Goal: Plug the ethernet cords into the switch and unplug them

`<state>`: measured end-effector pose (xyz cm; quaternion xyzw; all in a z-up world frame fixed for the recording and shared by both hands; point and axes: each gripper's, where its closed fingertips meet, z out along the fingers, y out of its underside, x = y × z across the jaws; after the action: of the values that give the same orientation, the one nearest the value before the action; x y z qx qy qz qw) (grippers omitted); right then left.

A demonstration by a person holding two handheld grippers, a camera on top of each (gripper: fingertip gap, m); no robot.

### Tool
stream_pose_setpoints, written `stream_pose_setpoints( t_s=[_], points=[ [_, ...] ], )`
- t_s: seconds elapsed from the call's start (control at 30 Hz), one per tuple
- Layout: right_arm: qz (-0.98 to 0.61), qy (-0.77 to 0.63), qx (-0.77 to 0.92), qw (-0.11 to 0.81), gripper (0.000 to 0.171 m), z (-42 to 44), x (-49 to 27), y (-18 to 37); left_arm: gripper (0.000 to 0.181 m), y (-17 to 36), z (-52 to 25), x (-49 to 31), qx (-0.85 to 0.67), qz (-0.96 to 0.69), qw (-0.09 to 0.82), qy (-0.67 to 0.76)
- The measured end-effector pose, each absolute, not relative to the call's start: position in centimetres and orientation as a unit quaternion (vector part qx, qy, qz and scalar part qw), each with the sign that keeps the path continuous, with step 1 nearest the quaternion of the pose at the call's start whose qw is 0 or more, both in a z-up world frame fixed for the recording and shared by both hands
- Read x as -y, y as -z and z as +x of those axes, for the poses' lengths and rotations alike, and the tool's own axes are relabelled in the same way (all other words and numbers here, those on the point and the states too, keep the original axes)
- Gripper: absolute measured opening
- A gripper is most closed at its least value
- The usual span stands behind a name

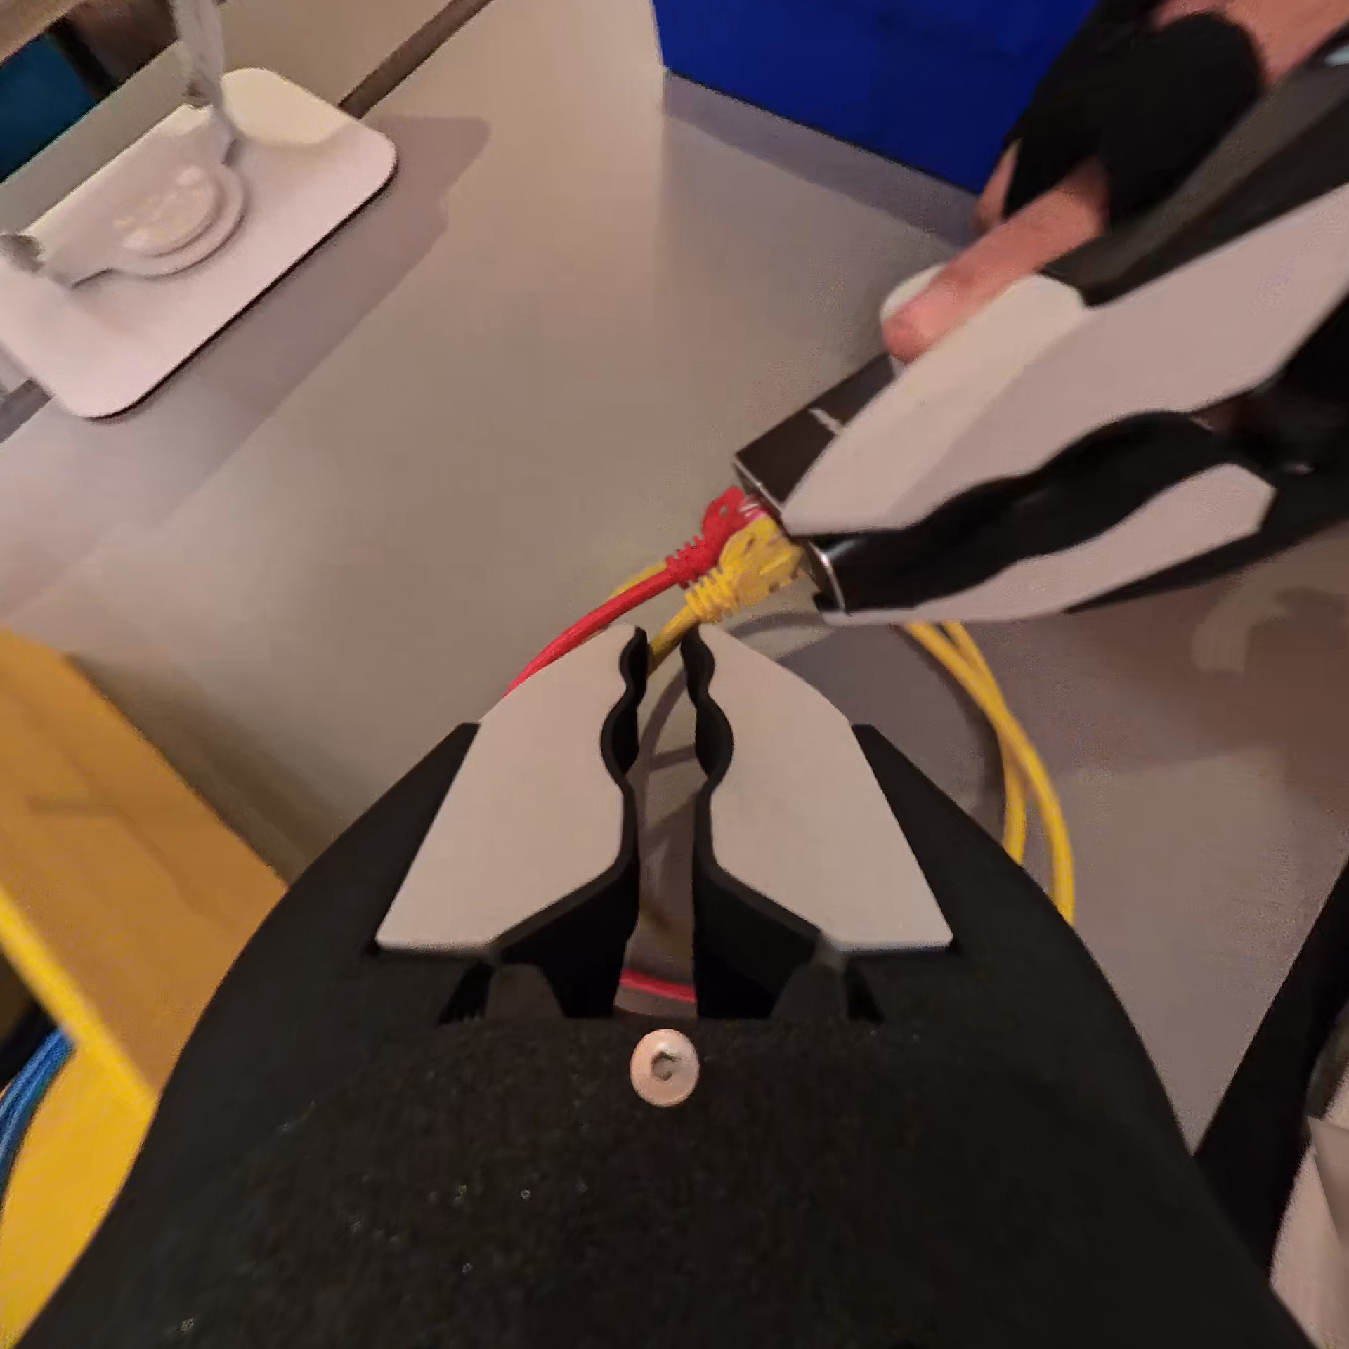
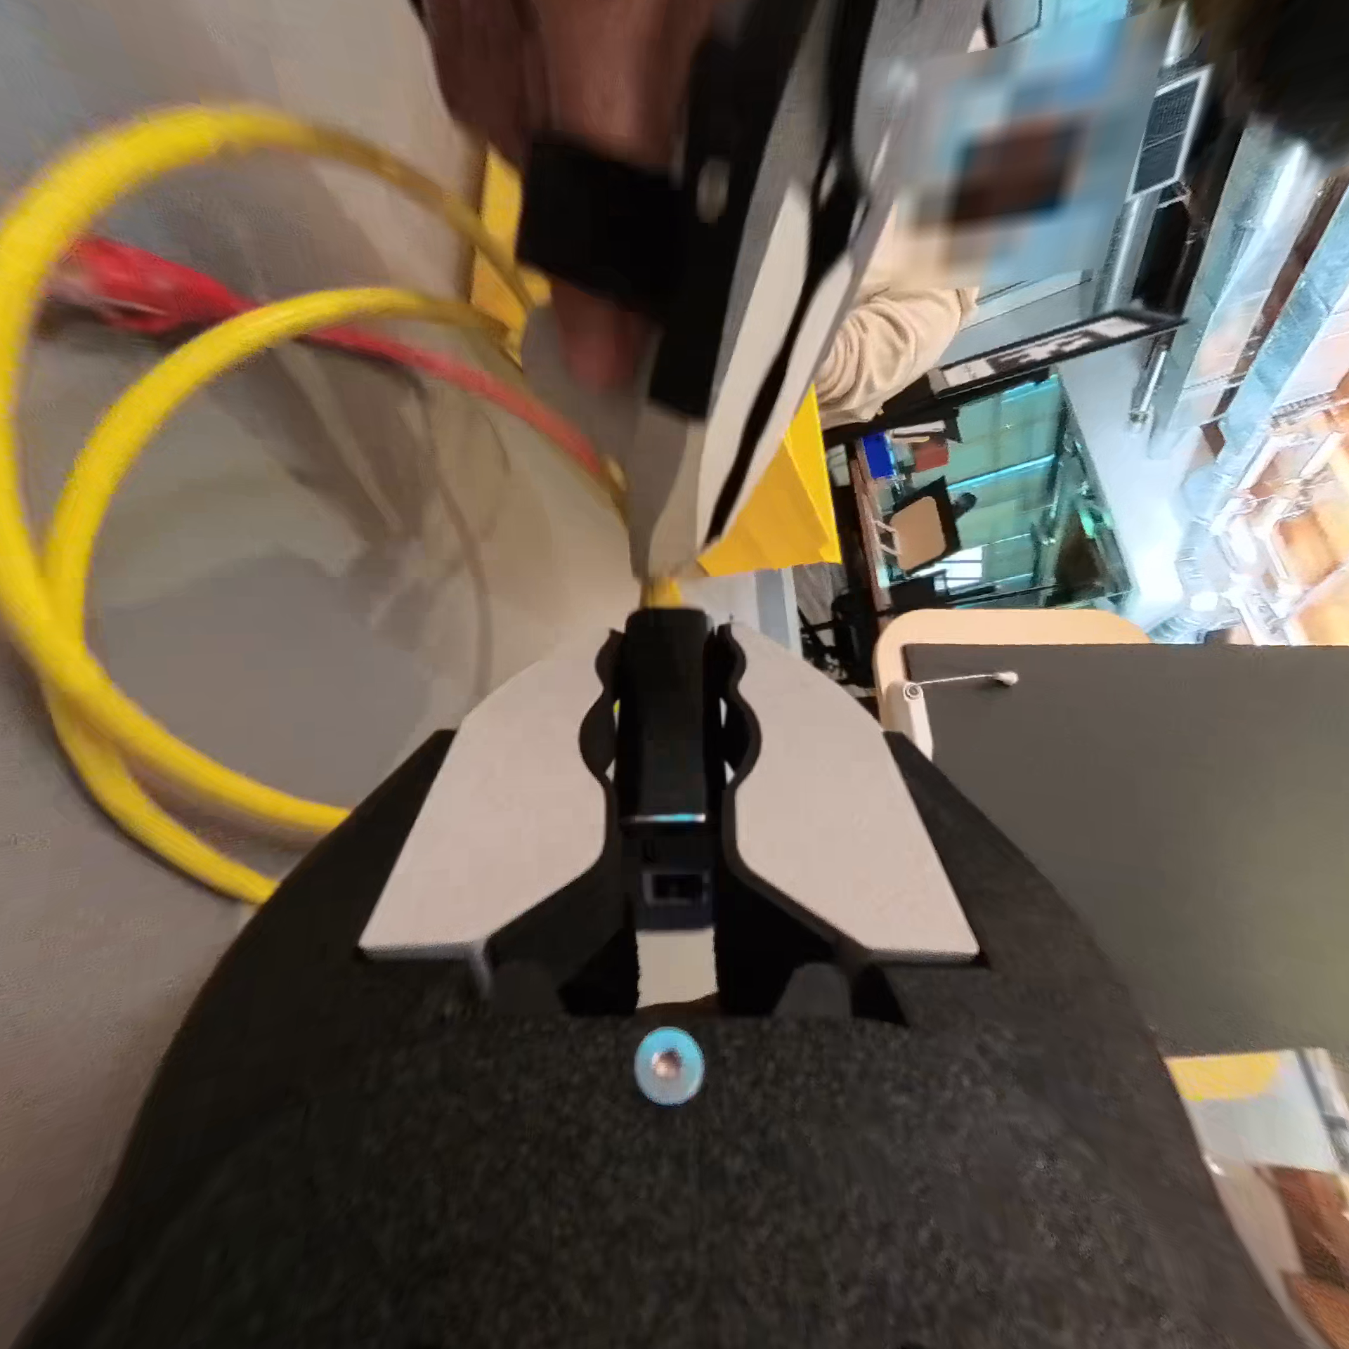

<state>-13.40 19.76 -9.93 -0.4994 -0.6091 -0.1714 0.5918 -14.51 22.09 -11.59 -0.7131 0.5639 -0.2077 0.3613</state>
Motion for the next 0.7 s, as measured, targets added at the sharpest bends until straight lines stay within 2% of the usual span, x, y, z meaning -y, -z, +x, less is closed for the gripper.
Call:
stream_pose_setpoints(
  t_s=[0.1, 0.13, 0.17, 0.27, 0.43, 0.5, 0.57, 0.63, 0.7],
  points=[
    [-0.508, 0.23, 0.612, 0.561, 0.024, -12.0, -19.2, 10.1, 0.009, 12.1, -12.5, -21.9, -0.583, -0.699, 0.36, 0.205],
    [-0.515, 0.228, 0.609, 0.559, 0.024, -11.6, -19.1, 10.4, 0.008, 12.4, -12.1, -21.7, -0.593, -0.694, 0.356, 0.201],
    [-0.527, 0.212, 0.605, 0.558, 0.024, -11.2, -18.9, 10.8, 0.0, 12.8, -12.0, -21.5, -0.604, -0.69, 0.349, 0.194],
    [-0.567, 0.182, 0.593, 0.542, 0.024, -9.9, -18.5, 12.5, 0.0, 13.3, -11.8, -19.9, -0.634, -0.664, 0.331, 0.217],
    [-0.6, 0.189, 0.587, 0.511, 0.024, -8.8, -17.7, 14.0, 0.0, 11.9, -12.0, -18.7, -0.643, -0.633, 0.357, 0.242],
    [-0.607, 0.192, 0.576, 0.513, 0.024, -8.7, -17.6, 13.6, 0.0, 10.7, -11.9, -17.4, -0.628, -0.631, 0.347, 0.297],
    [-0.61, 0.19, 0.556, 0.531, 0.024, -9.0, -17.6, 12.3, 0.026, 10.6, -11.6, -16.0, -0.591, -0.66, 0.292, 0.36],
    [-0.594, 0.219, 0.546, 0.549, 0.024, -9.4, -17.8, 11.0, 0.031, 10.3, -11.0, -15.7, -0.536, -0.678, 0.276, 0.42],
    [-0.575, 0.256, 0.545, 0.555, 0.024, -9.8, -18.0, 10.3, 0.045, 10.8, -10.7, -15.7, -0.504, -0.69, 0.267, 0.445]
  ],
)
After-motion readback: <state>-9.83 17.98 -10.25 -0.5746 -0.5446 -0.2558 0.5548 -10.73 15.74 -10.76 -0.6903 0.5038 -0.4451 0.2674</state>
